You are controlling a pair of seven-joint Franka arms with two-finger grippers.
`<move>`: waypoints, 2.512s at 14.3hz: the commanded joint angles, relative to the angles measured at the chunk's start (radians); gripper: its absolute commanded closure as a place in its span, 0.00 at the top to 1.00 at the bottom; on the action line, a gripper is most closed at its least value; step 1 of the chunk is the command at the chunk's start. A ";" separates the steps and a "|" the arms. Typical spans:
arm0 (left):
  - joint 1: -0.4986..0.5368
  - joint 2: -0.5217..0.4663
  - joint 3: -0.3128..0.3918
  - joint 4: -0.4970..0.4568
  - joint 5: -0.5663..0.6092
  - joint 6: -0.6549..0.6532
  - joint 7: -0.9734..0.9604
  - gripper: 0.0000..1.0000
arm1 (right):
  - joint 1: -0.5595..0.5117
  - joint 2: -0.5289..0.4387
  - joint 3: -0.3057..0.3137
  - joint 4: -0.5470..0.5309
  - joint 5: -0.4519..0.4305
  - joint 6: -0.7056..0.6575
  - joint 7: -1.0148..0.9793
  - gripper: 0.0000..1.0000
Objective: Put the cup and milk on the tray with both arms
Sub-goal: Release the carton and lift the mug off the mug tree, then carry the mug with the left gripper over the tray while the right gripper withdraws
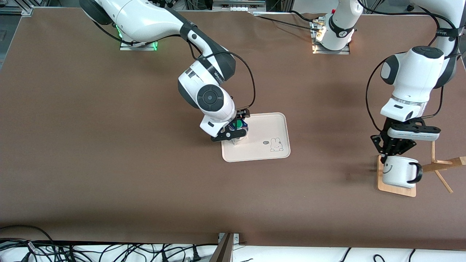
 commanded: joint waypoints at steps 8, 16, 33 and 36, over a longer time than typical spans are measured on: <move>-0.034 -0.034 -0.084 0.219 0.013 -0.615 -0.032 0.00 | -0.004 -0.175 -0.002 0.019 -0.017 -0.149 0.059 1.00; -0.086 0.109 -0.156 0.401 -0.143 -1.006 -0.032 0.00 | -0.231 -0.355 -0.013 0.053 -0.019 -0.355 -0.017 1.00; -0.402 0.534 -0.116 0.756 -0.327 -1.296 -0.180 0.00 | -0.436 -0.567 -0.303 -0.183 -0.139 -0.409 -0.553 1.00; -0.414 0.547 -0.108 0.759 -0.327 -1.296 -0.189 0.00 | -0.636 -0.624 -0.208 -0.244 0.054 -0.335 -0.544 1.00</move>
